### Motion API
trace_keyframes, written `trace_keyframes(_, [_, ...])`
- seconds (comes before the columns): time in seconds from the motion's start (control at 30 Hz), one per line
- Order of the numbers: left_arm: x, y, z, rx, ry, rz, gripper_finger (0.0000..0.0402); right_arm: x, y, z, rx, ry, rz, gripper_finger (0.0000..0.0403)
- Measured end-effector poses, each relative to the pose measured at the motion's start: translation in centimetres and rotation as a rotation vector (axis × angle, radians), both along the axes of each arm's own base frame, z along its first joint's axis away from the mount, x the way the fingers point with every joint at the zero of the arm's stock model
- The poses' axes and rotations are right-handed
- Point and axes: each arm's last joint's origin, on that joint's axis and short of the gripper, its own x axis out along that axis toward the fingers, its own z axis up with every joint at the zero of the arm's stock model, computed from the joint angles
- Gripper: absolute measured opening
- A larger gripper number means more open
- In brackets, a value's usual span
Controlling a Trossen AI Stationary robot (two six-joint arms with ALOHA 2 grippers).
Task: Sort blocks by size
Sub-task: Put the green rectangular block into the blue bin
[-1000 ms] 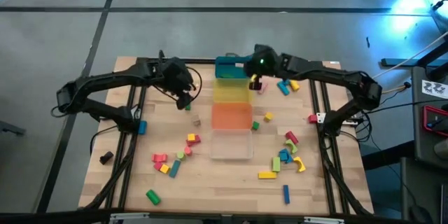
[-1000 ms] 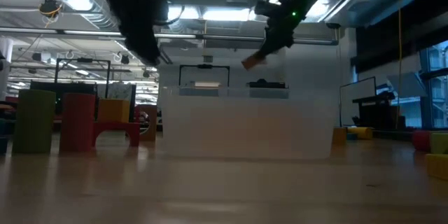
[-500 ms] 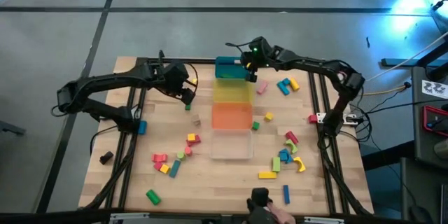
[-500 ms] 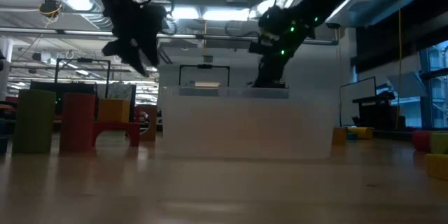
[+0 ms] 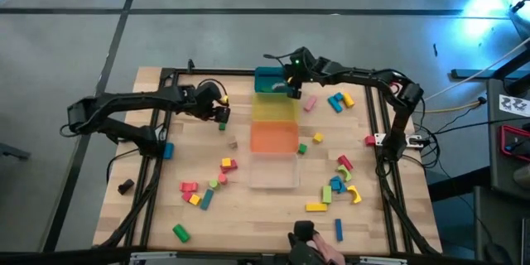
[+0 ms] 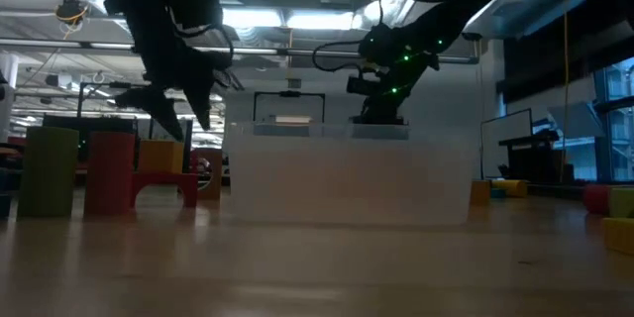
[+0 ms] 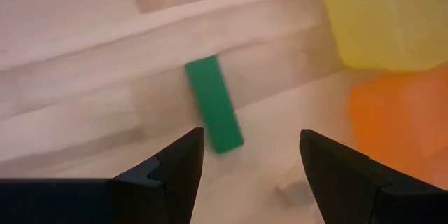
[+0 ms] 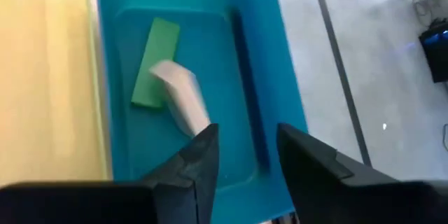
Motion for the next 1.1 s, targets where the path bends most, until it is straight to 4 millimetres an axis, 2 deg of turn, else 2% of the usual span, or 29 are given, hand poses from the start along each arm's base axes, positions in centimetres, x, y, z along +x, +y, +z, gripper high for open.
trace_keyframes(0.13, [0.1,0.0,-1.0,0.023,-0.039,0.004,0.0221,0.1,0.0,0.1,-0.008,-0.013,0.0,0.0149])
trace_keyframes(0.37, [0.0,0.2,-2.5,0.048,0.005,0.028,0.0221,0.1,0.0,0.1,-0.009,-0.015,0.0,0.0149])
trace_keyframes(0.73, [1.7,0.9,-5.9,0.016,0.092,0.023,0.0221,0.1,0.0,0.4,-0.011,-0.027,-0.02,0.015])
trace_keyframes(0.93, [1.9,1.0,-7.2,-0.001,0.15,0.026,0.0221,-0.3,1.0,2.5,-0.044,-0.054,-0.063,0.015])
trace_keyframes(1.1, [2.1,1.1,-7.7,0.004,0.181,0.016,0.0221,-1.0,2.9,6.1,-0.102,-0.114,-0.053,0.015])
